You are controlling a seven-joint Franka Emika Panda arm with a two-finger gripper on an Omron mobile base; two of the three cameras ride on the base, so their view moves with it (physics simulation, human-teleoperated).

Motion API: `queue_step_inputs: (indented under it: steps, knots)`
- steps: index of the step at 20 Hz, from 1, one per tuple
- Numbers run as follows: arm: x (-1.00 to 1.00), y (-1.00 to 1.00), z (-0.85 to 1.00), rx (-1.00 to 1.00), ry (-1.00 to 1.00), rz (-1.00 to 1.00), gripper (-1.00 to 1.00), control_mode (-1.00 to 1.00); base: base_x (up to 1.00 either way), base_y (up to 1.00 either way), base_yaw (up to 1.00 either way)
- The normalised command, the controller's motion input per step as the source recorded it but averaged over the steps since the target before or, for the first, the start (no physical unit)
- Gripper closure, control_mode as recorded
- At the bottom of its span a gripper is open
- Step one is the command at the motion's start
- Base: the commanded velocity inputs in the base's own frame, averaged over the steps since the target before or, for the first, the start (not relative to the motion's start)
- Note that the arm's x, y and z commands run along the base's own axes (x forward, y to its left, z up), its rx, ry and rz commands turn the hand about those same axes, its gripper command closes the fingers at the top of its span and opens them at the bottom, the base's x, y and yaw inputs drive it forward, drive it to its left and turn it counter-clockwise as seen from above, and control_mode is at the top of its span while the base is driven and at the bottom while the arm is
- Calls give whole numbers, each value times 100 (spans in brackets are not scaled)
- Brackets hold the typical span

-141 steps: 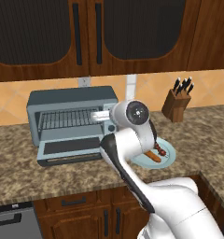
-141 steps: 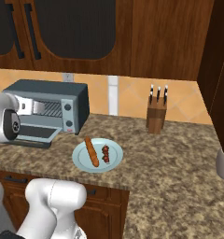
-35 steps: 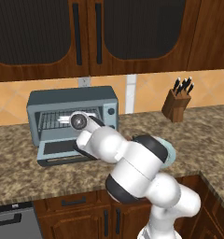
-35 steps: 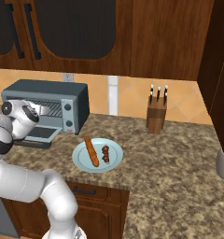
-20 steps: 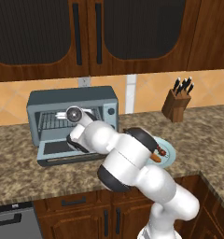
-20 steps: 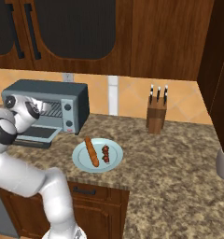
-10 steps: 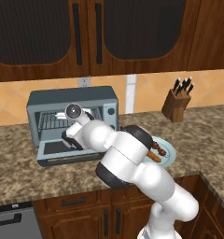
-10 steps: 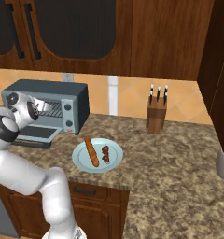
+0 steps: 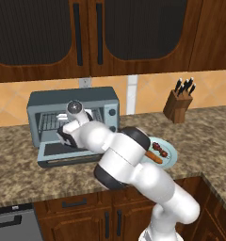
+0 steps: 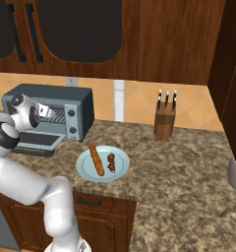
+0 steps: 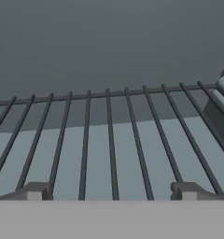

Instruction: Pick up the kebab skewer and baguette bread, and place them inside the toaster oven. Close the toaster oven door and start by setting the timer.

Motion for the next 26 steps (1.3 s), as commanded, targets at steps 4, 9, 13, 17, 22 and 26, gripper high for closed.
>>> queue_step_inputs:
  steps: [4, 9, 13, 17, 22, 26]
  knots:
    - [-4, 0, -40, 2, 24, 0, -100, -100, 0, 0, 0]
    - [-48, 0, -95, 4, 19, -1, -100, -100, 0, 0, 0]
    - [-75, 1, -100, 3, 19, -5, -100, -100, 0, 0, 0]
    - [-93, 12, -100, 1, 24, -9, -100, -100, 0, 0, 0]
    - [-90, 17, -81, 1, 35, -9, -100, -100, 0, 0, 0]
    - [-76, 20, -47, 0, 51, -10, -100, -100, 0, 0, 0]
